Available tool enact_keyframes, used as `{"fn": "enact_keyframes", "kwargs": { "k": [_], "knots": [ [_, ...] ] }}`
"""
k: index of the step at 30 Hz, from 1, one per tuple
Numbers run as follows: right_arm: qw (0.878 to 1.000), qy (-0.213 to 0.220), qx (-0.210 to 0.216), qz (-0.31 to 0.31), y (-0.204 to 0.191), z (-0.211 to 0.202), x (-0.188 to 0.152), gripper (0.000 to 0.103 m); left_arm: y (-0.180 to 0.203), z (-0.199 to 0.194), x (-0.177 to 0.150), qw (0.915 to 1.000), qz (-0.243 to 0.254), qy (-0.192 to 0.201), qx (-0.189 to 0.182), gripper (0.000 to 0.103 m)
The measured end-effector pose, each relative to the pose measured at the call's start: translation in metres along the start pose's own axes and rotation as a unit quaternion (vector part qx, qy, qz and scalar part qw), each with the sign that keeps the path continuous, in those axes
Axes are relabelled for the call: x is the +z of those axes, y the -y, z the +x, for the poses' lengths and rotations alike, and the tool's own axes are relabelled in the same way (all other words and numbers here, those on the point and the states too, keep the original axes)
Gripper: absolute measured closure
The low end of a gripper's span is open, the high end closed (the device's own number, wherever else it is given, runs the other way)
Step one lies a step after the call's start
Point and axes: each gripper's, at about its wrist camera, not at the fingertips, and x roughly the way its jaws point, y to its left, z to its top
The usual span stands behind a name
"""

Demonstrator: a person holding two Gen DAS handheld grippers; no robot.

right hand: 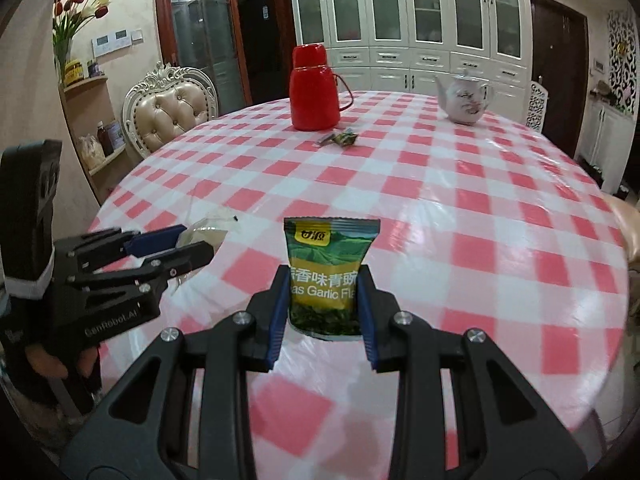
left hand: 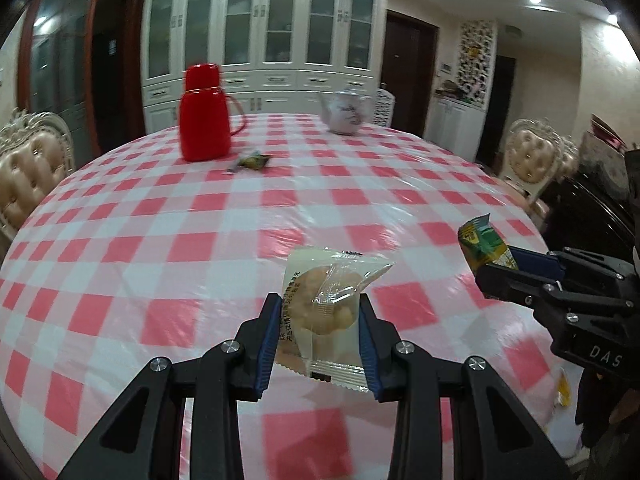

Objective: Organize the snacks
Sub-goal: 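Carry the white bread packet and green pea bag over the box, then open both tools to drop the two packets into the box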

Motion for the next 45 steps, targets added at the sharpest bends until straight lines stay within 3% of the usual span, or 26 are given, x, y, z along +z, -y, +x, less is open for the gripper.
{"fn": "enact_keyframes", "kwargs": {
  "k": [10,15,19,23,31,34,41,43,45],
  "knots": [
    [1.0,-0.017,-0.006,-0.011,0.032,-0.041,-0.042,0.067,0.065,0.006,-0.009,0.9959,0.047,-0.025,-0.073,0.066],
    [0.998,-0.031,-0.047,-0.013,0.068,-0.072,-0.067,0.067,0.124,0.01,-0.004,0.9843,0.096,-0.048,-0.14,0.066],
    [0.992,-0.049,-0.112,-0.019,0.109,-0.105,-0.087,0.067,0.184,0.015,-0.005,0.9673,0.146,-0.065,-0.197,0.066],
    [0.977,-0.082,-0.194,-0.034,0.154,-0.135,-0.105,0.067,0.241,0.018,-0.018,0.9448,0.202,-0.086,-0.243,0.065],
    [0.956,-0.163,-0.234,-0.067,0.201,-0.16,-0.155,0.066,0.327,0.023,-0.064,0.8976,0.296,-0.128,-0.301,0.065],
    [0.952,-0.178,-0.244,-0.055,0.212,-0.163,-0.165,0.066,0.345,0.024,-0.075,0.8869,0.316,-0.136,-0.309,0.065],
    [0.951,-0.188,-0.242,-0.04,0.221,-0.167,-0.178,0.066,0.357,0.04,-0.077,0.8775,0.309,-0.156,-0.332,0.064],
    [0.951,-0.194,-0.24,-0.035,0.226,-0.165,-0.182,0.065,0.358,0.044,-0.078,0.8725,0.289,-0.165,-0.358,0.059],
    [0.95,-0.206,-0.234,-0.035,0.227,-0.161,-0.187,0.06,0.356,0.047,-0.083,0.8579,0.255,-0.189,-0.404,0.032]
  ]
}}
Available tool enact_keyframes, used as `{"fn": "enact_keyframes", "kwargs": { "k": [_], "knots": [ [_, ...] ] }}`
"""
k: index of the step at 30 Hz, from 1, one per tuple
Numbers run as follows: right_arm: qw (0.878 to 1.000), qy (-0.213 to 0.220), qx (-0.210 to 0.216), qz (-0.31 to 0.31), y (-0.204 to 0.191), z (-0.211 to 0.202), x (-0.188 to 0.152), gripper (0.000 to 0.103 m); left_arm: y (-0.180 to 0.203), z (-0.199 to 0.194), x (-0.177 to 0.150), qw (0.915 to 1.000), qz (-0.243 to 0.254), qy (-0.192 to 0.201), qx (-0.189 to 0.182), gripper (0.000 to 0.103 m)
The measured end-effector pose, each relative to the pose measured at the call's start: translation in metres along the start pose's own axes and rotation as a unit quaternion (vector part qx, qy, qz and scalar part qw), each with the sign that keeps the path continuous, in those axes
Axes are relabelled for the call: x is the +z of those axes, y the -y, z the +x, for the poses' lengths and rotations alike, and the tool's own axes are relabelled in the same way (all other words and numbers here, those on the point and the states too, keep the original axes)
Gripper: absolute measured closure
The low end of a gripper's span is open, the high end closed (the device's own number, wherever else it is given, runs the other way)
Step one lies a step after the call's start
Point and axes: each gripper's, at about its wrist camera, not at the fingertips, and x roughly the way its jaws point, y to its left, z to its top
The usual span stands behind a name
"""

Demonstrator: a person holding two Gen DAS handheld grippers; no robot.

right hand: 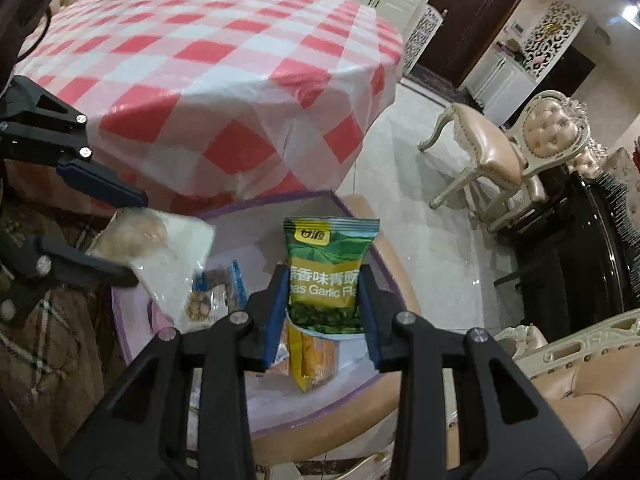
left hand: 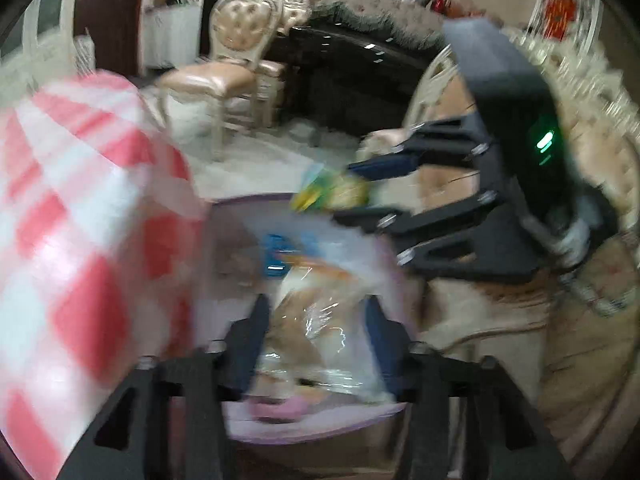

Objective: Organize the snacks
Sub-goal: 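Open both tools to drop the two packets into the box, then move both tools back to the table toward the last snacks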

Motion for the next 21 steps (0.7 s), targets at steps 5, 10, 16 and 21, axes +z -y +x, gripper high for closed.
{"fn": "enact_keyframes", "kwargs": {
  "k": [5,10,16,21],
  "knots": [
    [0.999,-0.003,-0.038,0.022,0.009,0.001,0.001,0.046,-0.018,-0.027,-0.009,0.9989,-0.033,0.031,-0.013,0.026],
    [0.982,0.137,-0.008,0.13,0.025,-0.036,0.044,0.034,-0.075,-0.11,-0.016,0.986,-0.081,0.144,0.025,0.02],
    [0.943,0.223,0.135,0.207,-0.022,-0.018,0.158,0.017,-0.188,-0.186,-0.031,0.9475,-0.172,0.176,0.205,0.017],
    [0.944,0.187,0.193,0.193,-0.088,0.036,0.266,0.017,-0.315,-0.242,-0.058,0.8629,-0.245,0.145,0.418,0.017]
  ]
}}
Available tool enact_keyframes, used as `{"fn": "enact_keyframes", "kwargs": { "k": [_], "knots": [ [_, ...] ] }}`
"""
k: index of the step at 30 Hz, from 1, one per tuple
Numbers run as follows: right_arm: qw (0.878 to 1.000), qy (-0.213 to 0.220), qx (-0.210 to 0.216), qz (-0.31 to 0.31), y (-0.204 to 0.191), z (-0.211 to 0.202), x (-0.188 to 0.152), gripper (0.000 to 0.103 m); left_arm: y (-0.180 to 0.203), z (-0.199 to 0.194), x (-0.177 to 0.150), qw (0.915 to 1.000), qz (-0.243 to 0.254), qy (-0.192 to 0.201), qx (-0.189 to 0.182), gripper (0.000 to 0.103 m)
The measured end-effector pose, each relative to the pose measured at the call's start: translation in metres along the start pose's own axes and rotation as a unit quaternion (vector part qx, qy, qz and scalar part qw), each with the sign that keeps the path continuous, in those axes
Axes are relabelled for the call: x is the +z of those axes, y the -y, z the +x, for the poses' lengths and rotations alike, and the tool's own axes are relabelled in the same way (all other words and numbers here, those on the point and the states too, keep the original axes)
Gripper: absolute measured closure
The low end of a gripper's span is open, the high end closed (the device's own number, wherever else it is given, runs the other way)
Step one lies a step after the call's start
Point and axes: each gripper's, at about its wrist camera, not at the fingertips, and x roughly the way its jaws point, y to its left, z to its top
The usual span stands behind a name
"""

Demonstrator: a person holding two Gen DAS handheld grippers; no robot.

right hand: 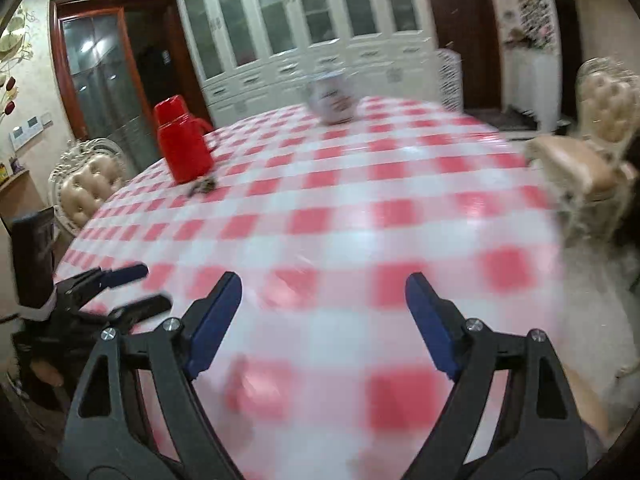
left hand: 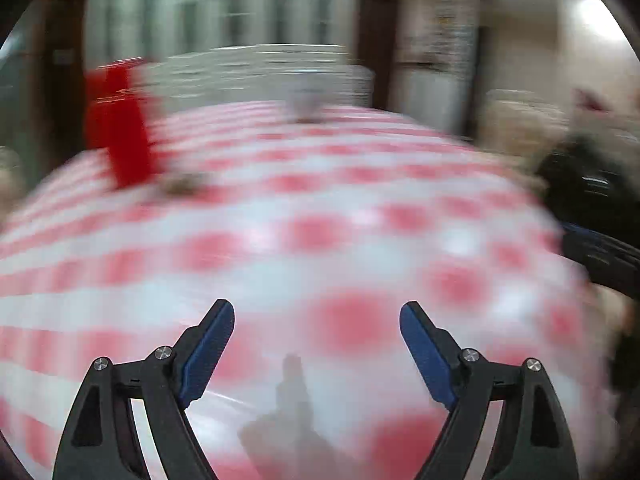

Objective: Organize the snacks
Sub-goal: 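Move both tools back to the table toward the last snacks, then grasp the small green pea packet with the right tool while the left tool grasps the grey stick packet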

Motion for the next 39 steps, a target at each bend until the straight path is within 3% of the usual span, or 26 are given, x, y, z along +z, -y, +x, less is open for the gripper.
{"fn": "enact_keyframes", "kwargs": {
  "k": [2,6,9,10,14,17,22,23,24,25,28,33,36,39],
  "knots": [
    [1.0,-0.026,0.004,-0.007,-0.029,0.054,0.015,0.017,-0.054,0.021,0.016,0.9977,-0.056,0.005,0.039,0.017],
    [0.995,-0.076,0.023,-0.06,-0.082,0.147,0.034,0.017,-0.138,0.043,0.038,0.9862,-0.153,0.021,0.059,0.017],
    [0.99,-0.1,0.034,-0.093,-0.121,0.204,0.046,0.017,-0.176,0.057,0.043,0.9754,-0.205,0.046,0.066,0.017],
    [0.988,-0.106,0.034,-0.103,-0.129,0.22,0.05,0.017,-0.186,0.058,0.039,0.9711,-0.223,0.053,0.066,0.017],
    [0.983,-0.12,0.033,-0.135,-0.163,0.284,0.077,0.017,-0.211,0.065,0.031,0.9688,-0.236,0.06,0.045,0.017],
    [0.979,-0.13,0.038,-0.155,-0.191,0.327,0.097,0.017,-0.221,0.069,0.028,0.9588,-0.275,0.068,0.024,0.017],
    [0.967,-0.148,0.03,-0.204,-0.226,0.376,0.114,0.017,-0.221,0.075,0.029,0.9597,-0.275,0.058,0.011,0.017],
    [0.965,-0.155,0.033,-0.209,-0.229,0.381,0.116,0.018,-0.22,0.077,0.029,0.9606,-0.272,0.055,0.011,0.017],
    [0.964,-0.154,0.04,-0.211,-0.231,0.382,0.117,0.027,-0.219,0.078,0.029,0.9622,-0.267,0.052,0.01,0.017],
    [0.964,-0.153,0.051,-0.212,-0.23,0.379,0.117,0.055,-0.217,0.078,0.029,0.9634,-0.263,0.051,0.009,0.017],
    [0.965,-0.141,0.048,-0.214,-0.221,0.36,0.11,0.068,-0.21,0.083,0.033,0.9683,-0.246,0.04,0.003,0.017],
    [0.97,-0.119,0.068,-0.199,-0.192,0.306,0.086,0.069,-0.198,0.102,0.052,0.9765,-0.213,0.032,0.005,0.017],
    [0.974,-0.112,0.066,-0.185,-0.172,0.273,0.07,0.069,-0.183,0.137,0.077,0.9884,-0.15,-0.007,0.024,0.017],
    [0.978,-0.109,0.082,-0.156,-0.154,0.246,0.061,0.069,-0.169,0.172,0.099,0.9941,-0.096,-0.043,0.028,0.017]
  ]
}}
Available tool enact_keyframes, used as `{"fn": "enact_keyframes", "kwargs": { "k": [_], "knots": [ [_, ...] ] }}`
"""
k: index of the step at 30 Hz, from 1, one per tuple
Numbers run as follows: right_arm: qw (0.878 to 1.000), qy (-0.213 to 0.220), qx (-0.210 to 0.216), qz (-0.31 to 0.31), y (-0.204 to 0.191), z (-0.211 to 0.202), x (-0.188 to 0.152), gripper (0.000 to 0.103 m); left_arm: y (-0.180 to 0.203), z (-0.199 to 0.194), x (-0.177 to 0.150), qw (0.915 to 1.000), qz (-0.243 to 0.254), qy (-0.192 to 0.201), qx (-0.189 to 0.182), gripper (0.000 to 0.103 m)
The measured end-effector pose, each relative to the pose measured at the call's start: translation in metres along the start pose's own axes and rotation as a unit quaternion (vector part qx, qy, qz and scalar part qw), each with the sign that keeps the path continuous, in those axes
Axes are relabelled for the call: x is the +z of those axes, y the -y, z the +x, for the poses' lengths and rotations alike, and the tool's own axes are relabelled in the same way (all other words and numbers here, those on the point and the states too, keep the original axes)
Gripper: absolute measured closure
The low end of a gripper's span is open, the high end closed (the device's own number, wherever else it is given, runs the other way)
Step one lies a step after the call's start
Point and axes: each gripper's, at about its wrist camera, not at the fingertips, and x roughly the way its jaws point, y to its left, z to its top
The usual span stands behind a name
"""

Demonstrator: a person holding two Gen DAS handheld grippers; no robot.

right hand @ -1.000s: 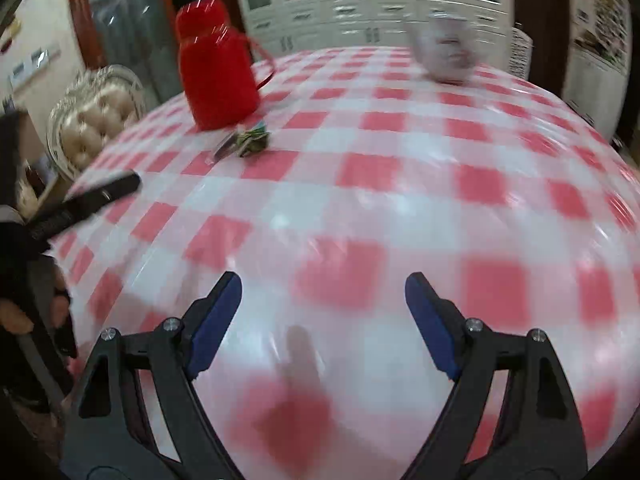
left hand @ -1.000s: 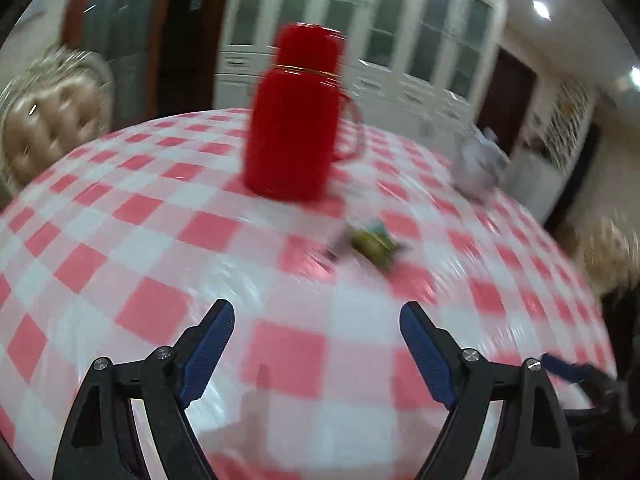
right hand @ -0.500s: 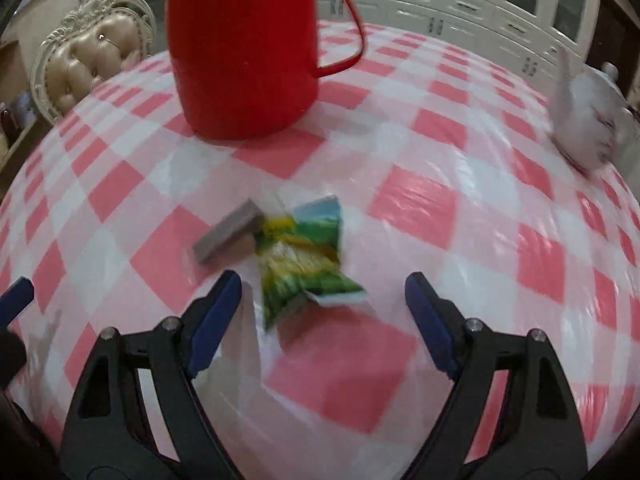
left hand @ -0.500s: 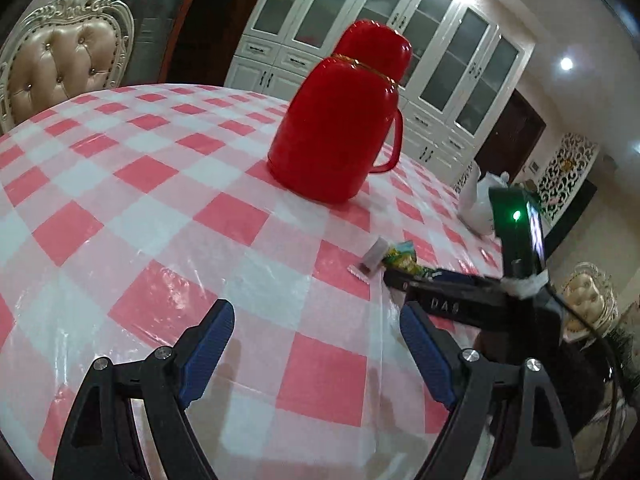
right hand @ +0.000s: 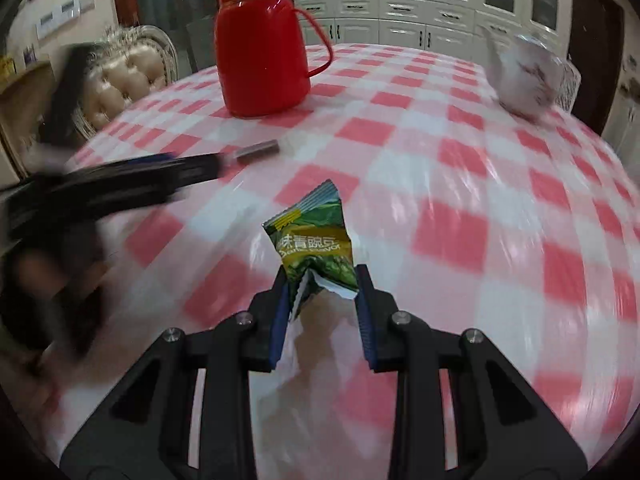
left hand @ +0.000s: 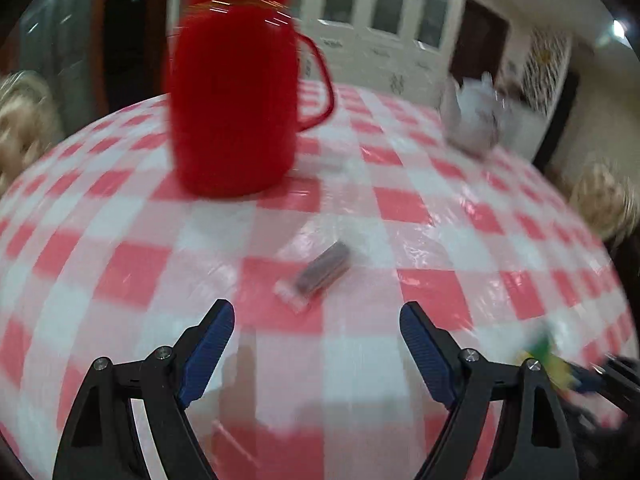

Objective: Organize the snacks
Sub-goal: 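Grasp the small green pea packet with the right tool while the left tool grasps the grey stick packet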

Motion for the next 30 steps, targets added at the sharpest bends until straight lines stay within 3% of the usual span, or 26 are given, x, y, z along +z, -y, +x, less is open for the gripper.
{"fn": "enact_keyframes", "kwargs": {
  "k": [2,3,4,7,8,9,11,14,17,19,21,22,24,25,26,27,28,29,30],
  "knots": [
    [1.0,0.01,0.014,0.023,0.006,-0.014,-0.011,0.069,0.007,0.018,0.01,0.9994,0.025,-0.023,-0.003,0.02],
    [0.999,0.013,0.028,0.04,0.01,-0.021,-0.018,0.068,0.01,0.026,0.014,0.9986,0.037,-0.037,-0.012,0.031],
    [0.998,0.013,0.035,0.048,0.012,-0.023,-0.022,0.068,0.014,0.033,0.017,0.9968,0.062,-0.048,-0.012,0.032],
    [0.996,0.007,0.056,0.064,0.012,-0.026,-0.032,0.068,0.023,0.034,0.026,0.9894,0.116,-0.065,-0.059,0.063],
    [0.996,0.013,0.058,0.06,0.012,-0.028,-0.032,0.068,0.024,0.034,0.029,0.9873,0.127,-0.075,-0.061,0.079],
    [0.996,0.018,0.06,0.057,0.012,-0.029,-0.031,0.068,0.027,0.034,0.029,0.9856,0.139,-0.079,-0.055,0.089],
    [0.995,0.011,0.072,0.066,0.016,-0.026,-0.03,0.068,0.034,0.03,0.026,0.9812,0.167,-0.085,-0.045,0.1],
    [0.991,0.0,0.088,0.096,0.027,-0.02,-0.031,0.068,0.043,0.019,0.019,0.9786,0.183,-0.088,-0.033,0.101],
    [0.991,-0.001,0.088,0.104,0.03,-0.019,-0.031,0.068,0.047,0.005,0.025,0.9813,0.184,-0.054,-0.021,0.097],
    [0.992,-0.002,0.085,0.094,0.025,-0.019,-0.031,0.068,0.054,0.002,0.034,0.9767,0.21,-0.039,-0.023,0.085],
    [0.992,-0.003,0.087,0.09,0.023,-0.019,-0.031,0.068,0.066,0.009,0.043,0.9636,0.264,-0.041,-0.016,0.025],
    [0.992,-0.002,0.087,0.092,0.024,-0.02,-0.032,0.068,0.073,0.014,0.045,0.9511,0.306,-0.04,-0.008,0.018],
    [0.991,-0.003,0.089,0.097,0.027,-0.019,-0.032,0.068,0.083,0.026,0.052,0.9341,0.353,-0.05,-0.001,0.018],
    [0.991,-0.004,0.09,0.098,0.027,-0.018,-0.032,0.068,0.083,0.032,0.059,0.9332,0.354,-0.059,-0.009,0.019],
    [0.991,-0.006,0.09,0.097,0.027,-0.018,-0.031,0.068,0.083,0.036,0.065,0.934,0.35,-0.066,-0.022,0.027],
    [0.992,-0.008,0.088,0.094,0.026,-0.017,-0.031,0.068,0.082,0.039,0.071,0.9342,0.346,-0.076,-0.044,0.045],
    [0.992,-0.01,0.088,0.091,0.024,-0.016,-0.031,0.068,0.081,0.045,0.077,0.9338,0.34,-0.09,-0.067,0.056],
    [0.992,-0.012,0.088,0.089,0.024,-0.016,-0.031,0.068,0.081,0.05,0.079,0.933,0.336,-0.104,-0.078,0.074],
    [0.992,-0.014,0.088,0.088,0.023,-0.015,-0.031,0.068,0.08,0.057,0.078,0.9288,0.335,-0.128,-0.092,0.083]
  ]
}}
